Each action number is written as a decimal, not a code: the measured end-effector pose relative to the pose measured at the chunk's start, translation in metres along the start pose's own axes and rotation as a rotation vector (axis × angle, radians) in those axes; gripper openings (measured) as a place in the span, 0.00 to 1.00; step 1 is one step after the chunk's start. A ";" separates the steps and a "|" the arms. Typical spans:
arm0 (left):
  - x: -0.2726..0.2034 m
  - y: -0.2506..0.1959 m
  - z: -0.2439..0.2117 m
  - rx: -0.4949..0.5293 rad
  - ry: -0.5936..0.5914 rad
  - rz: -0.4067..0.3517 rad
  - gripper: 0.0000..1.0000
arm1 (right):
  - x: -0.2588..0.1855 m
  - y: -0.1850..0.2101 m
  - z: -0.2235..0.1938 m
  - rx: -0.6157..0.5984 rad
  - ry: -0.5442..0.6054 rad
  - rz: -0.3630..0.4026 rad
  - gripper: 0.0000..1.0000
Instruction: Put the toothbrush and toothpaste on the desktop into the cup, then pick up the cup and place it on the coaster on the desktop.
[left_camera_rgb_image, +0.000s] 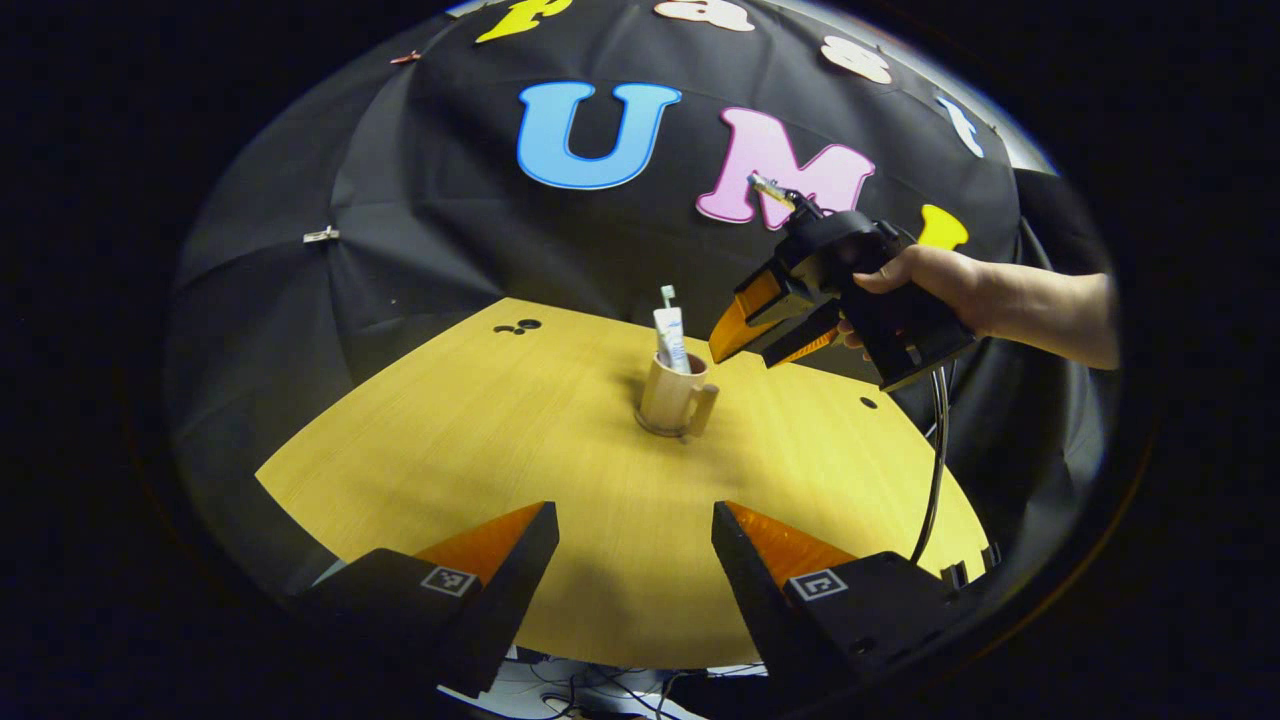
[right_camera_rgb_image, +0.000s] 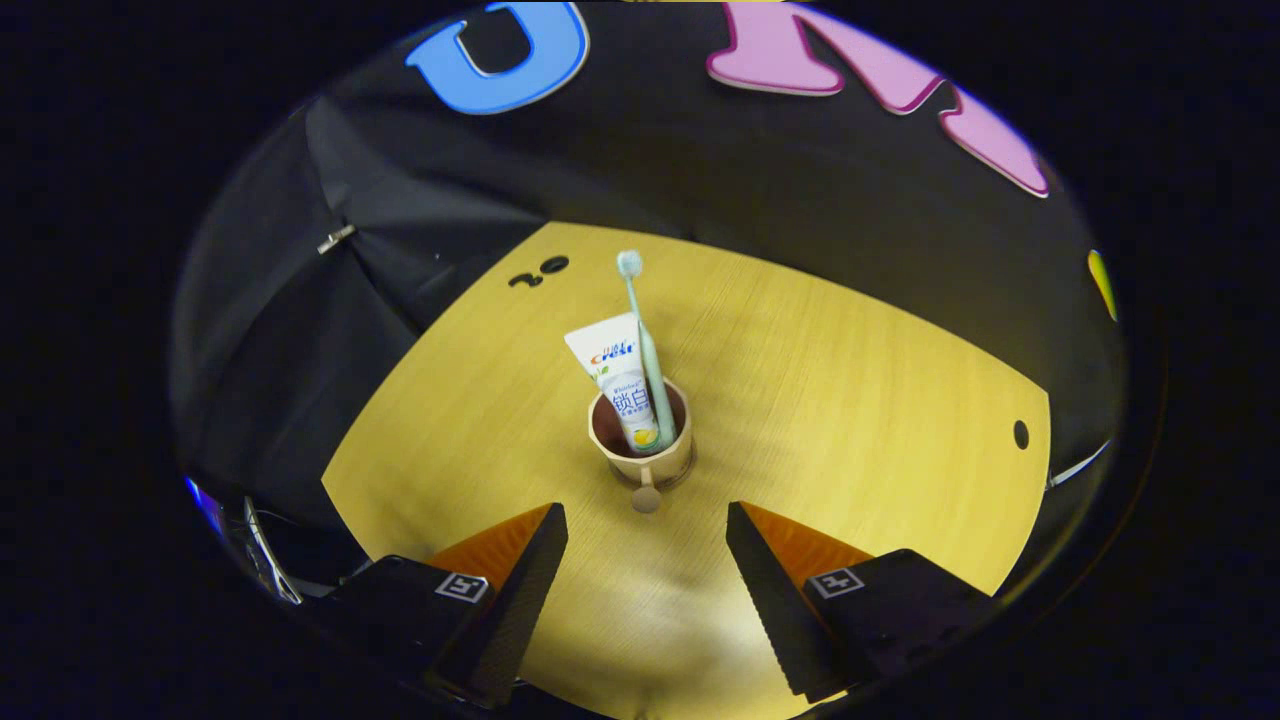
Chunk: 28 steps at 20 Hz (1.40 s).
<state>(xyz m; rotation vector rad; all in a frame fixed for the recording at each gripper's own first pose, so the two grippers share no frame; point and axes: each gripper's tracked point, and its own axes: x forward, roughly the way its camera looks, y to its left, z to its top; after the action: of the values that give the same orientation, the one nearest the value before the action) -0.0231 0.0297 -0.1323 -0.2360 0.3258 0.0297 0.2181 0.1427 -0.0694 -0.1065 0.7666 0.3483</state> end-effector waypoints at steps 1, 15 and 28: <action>-0.004 -0.008 0.004 0.013 -0.002 -0.018 0.98 | -0.017 -0.002 0.005 0.012 -0.044 -0.008 0.99; -0.098 -0.087 0.091 0.152 -0.189 -0.169 0.98 | -0.267 -0.023 -0.069 0.255 -0.512 -0.218 0.98; -0.120 -0.043 0.125 0.183 -0.259 -0.102 0.98 | -0.328 0.055 -0.139 0.221 -0.762 -0.309 0.98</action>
<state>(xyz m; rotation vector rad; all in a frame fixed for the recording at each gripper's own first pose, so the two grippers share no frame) -0.0947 0.0179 0.0307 -0.0650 0.0578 -0.0693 -0.1112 0.0758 0.0602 0.1150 0.0242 -0.0074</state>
